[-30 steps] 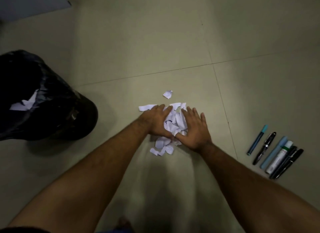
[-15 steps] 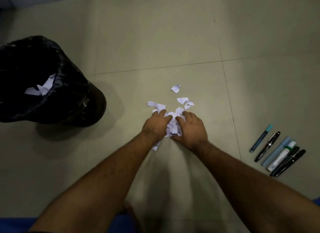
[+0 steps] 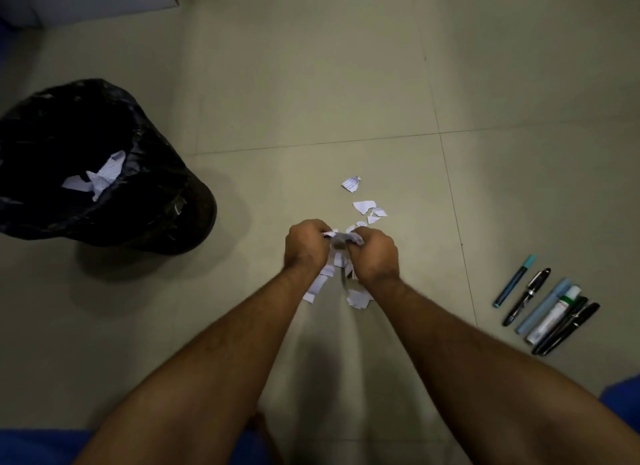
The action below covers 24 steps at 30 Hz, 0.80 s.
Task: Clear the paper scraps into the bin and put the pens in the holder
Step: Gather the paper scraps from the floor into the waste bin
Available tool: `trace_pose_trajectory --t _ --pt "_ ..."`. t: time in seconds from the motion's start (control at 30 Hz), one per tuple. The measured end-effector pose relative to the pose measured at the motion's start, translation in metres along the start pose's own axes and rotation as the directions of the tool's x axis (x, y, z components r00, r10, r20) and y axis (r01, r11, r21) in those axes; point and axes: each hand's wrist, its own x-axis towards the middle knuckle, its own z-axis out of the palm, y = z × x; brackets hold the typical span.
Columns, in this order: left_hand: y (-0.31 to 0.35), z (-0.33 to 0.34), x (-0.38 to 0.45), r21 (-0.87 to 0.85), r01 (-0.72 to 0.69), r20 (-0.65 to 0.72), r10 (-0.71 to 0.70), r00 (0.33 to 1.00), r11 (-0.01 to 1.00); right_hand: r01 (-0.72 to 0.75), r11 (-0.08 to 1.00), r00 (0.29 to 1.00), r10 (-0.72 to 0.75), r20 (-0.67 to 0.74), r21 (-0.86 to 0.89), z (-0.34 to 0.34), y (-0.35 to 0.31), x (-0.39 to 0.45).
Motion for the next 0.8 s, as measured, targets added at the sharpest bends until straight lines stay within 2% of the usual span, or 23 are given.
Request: trace_pose_trajectory --t 0.13,0.23,0.33,0.4,0.5,0.63,0.8 --pt "0.029 -0.04 0.005 -0.227 0.122 -0.062 -0.139 0.988 0.966 -0.161 0.959 0.981 0.182 -0.071 0.231 -0.013 -0.023 -0.004" --pt "0.044 -0.072 0.003 -0.295 0.081 -0.075 -0.107 0.991 0.952 -0.066 0.958 0.99 0.098 -0.101 0.28 -0.024 -0.061 -0.005" --pt "0.056 -0.116 -0.001 -0.366 0.075 -0.111 -0.123 0.986 0.928 -0.031 0.929 0.997 0.058 -0.06 0.368 -0.04 -0.109 -0.005" --pt "0.063 -0.156 -0.004 -0.432 0.05 -0.162 -0.132 0.978 0.9 0.016 0.89 0.997 0.02 -0.074 0.456 -0.045 -0.144 -0.005" --pt "0.068 -0.227 -0.005 -0.411 -0.028 -0.272 -0.093 0.958 0.911 0.111 0.84 0.993 -0.07 -0.096 0.531 -0.037 -0.204 -0.004" --pt "0.04 -0.317 -0.005 -0.396 -0.043 -0.453 -0.154 0.878 0.917 0.225 0.81 0.973 -0.211 -0.088 0.541 -0.016 -0.292 -0.018" --pt "-0.027 -0.366 -0.003 -0.31 0.075 -0.59 -0.254 0.766 0.948 0.308 0.841 0.941 -0.339 -0.011 0.444 0.029 -0.359 -0.04"
